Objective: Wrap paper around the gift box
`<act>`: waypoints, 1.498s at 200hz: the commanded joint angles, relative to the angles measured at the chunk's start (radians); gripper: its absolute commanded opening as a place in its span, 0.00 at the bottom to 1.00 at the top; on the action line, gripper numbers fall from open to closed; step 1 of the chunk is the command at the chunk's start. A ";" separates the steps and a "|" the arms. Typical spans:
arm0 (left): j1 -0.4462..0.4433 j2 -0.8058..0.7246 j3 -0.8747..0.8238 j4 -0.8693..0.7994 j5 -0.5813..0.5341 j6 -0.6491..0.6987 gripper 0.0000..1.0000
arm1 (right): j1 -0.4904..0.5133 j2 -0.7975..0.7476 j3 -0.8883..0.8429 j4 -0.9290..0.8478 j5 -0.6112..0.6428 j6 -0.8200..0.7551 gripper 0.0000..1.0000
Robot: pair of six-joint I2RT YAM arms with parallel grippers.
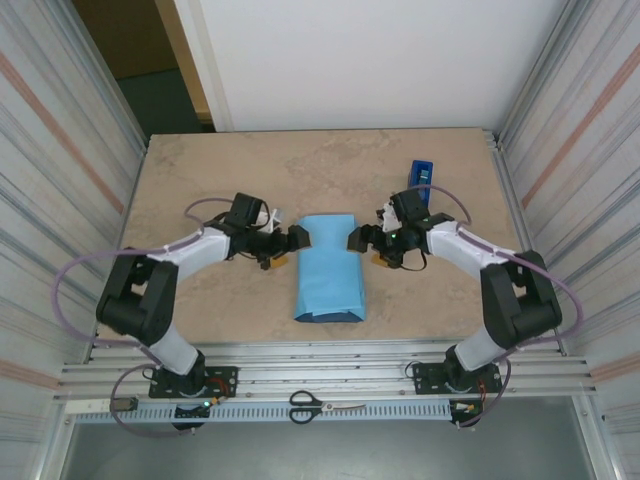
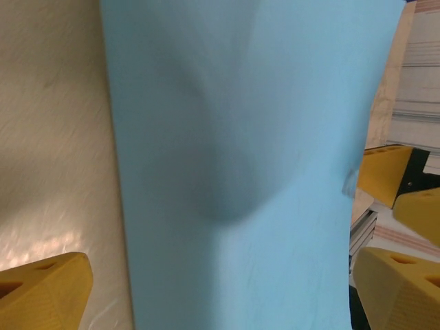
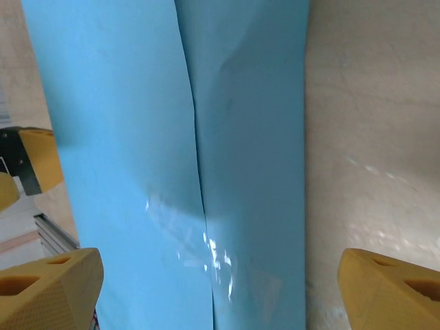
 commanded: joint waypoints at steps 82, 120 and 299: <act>0.026 0.321 0.317 -0.013 0.106 0.028 0.51 | -0.018 0.246 0.181 0.071 -0.167 0.022 0.62; 0.033 0.323 0.344 -0.040 0.082 0.026 0.52 | -0.028 0.300 0.243 0.049 -0.165 0.017 0.63; 0.043 0.368 0.412 -0.097 0.100 0.104 0.59 | -0.016 0.316 0.310 0.027 -0.093 0.020 0.56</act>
